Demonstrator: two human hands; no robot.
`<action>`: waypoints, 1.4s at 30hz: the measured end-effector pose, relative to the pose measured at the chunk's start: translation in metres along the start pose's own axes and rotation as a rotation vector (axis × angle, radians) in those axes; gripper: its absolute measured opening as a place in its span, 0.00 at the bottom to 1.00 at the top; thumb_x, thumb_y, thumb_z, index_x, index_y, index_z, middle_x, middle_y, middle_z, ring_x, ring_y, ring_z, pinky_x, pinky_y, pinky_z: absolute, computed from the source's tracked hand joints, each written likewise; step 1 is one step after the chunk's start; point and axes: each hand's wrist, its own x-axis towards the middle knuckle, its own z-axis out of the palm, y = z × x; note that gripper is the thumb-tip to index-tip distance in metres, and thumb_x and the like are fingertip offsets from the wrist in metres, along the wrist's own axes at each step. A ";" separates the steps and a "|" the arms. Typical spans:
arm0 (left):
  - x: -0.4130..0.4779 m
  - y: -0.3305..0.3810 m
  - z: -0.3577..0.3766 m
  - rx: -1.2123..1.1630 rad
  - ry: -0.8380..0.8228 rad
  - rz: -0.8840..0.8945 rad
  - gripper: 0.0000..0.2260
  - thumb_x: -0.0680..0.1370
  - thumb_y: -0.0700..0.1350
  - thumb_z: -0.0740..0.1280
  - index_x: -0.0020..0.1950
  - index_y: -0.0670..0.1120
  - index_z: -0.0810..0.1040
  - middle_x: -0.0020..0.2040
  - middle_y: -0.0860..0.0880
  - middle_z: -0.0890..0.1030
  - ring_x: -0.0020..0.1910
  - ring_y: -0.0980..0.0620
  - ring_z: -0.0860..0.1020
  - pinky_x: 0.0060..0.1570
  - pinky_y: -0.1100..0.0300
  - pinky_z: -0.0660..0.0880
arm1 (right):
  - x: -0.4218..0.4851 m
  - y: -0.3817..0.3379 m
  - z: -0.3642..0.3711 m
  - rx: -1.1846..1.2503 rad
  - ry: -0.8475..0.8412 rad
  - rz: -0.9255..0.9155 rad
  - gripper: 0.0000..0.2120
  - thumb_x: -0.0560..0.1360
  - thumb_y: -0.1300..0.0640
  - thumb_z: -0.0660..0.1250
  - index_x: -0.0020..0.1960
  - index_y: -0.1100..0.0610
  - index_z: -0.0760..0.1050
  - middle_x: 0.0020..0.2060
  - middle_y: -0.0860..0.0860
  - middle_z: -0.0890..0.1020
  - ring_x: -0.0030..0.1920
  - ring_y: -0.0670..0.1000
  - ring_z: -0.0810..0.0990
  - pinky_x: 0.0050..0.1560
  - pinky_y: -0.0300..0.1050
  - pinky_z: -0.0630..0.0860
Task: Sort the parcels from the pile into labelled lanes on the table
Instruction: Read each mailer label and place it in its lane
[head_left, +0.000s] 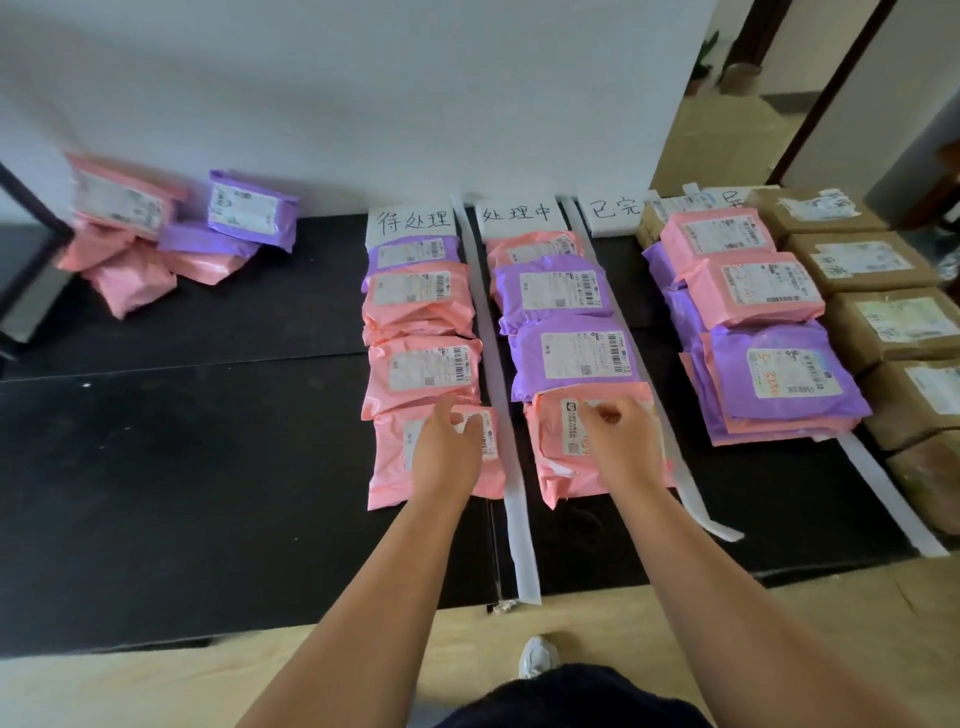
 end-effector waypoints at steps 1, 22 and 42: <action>0.001 -0.003 -0.012 -0.006 0.000 0.000 0.18 0.83 0.48 0.60 0.74 0.53 0.66 0.65 0.51 0.77 0.52 0.53 0.77 0.45 0.59 0.78 | -0.006 -0.009 0.008 0.014 -0.015 -0.012 0.05 0.80 0.52 0.65 0.50 0.53 0.73 0.43 0.48 0.78 0.40 0.44 0.76 0.35 0.37 0.67; 0.056 -0.151 -0.304 0.102 0.099 -0.031 0.18 0.84 0.47 0.59 0.74 0.49 0.68 0.46 0.58 0.76 0.38 0.62 0.73 0.34 0.66 0.68 | -0.168 -0.171 0.263 0.016 -0.338 -0.114 0.11 0.80 0.56 0.66 0.62 0.53 0.75 0.54 0.48 0.79 0.53 0.46 0.77 0.54 0.40 0.74; 0.159 -0.147 -0.371 0.054 0.272 -0.079 0.18 0.83 0.46 0.59 0.73 0.49 0.69 0.51 0.56 0.76 0.38 0.61 0.73 0.41 0.60 0.70 | -0.104 -0.264 0.353 -0.071 -0.458 -0.311 0.11 0.80 0.56 0.66 0.62 0.54 0.77 0.53 0.47 0.79 0.49 0.45 0.77 0.43 0.36 0.70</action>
